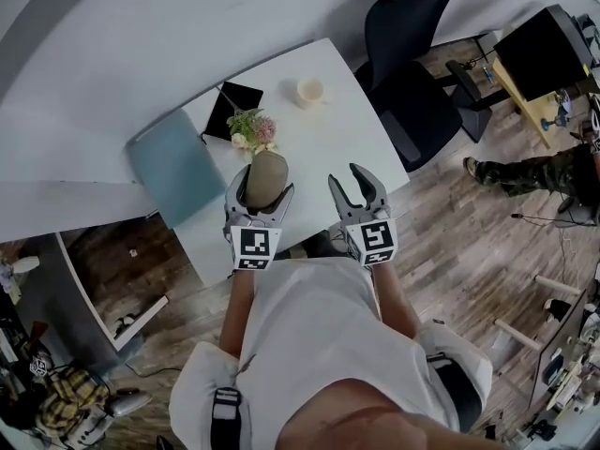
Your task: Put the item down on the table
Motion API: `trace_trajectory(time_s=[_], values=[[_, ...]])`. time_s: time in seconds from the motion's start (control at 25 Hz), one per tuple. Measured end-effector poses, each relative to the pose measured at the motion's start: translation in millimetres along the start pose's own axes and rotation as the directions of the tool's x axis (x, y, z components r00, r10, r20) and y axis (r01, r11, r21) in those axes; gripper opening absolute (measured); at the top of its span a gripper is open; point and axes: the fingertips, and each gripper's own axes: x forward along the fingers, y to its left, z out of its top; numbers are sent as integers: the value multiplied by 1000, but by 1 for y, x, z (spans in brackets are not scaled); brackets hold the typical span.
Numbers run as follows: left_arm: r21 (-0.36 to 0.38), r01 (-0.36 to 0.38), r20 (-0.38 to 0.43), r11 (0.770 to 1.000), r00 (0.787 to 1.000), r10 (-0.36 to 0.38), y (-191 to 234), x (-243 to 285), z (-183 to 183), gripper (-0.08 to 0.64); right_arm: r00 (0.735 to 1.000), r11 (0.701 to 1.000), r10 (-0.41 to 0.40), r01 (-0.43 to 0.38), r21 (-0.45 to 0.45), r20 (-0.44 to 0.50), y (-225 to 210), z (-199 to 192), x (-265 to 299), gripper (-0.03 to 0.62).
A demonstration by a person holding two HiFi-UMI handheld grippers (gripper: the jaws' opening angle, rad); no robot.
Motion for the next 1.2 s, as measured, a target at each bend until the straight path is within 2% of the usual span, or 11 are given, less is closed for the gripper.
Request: trace_trajectory(time_s=[0.4,0.68,0.92,1.2], values=[[-18,-55,-103,998,993,53,-9,26,-27,407,993,993,114,-114,5,-33,-17,-15,22,193],[-26,-71,-155,997,986,66,-17,37,-45,407,984,986,165,-165,9,-61,-22,-31,30,190],[-30,-59,-204,998,978,52,-24,46,-69,408,981,984,179,-178,11,-78,-23,-42,34,189],[-44,-4,-243,999,970,-7,-30,56,-95,407,982,989,147,-147,11,-118,-21,-59,41,186]])
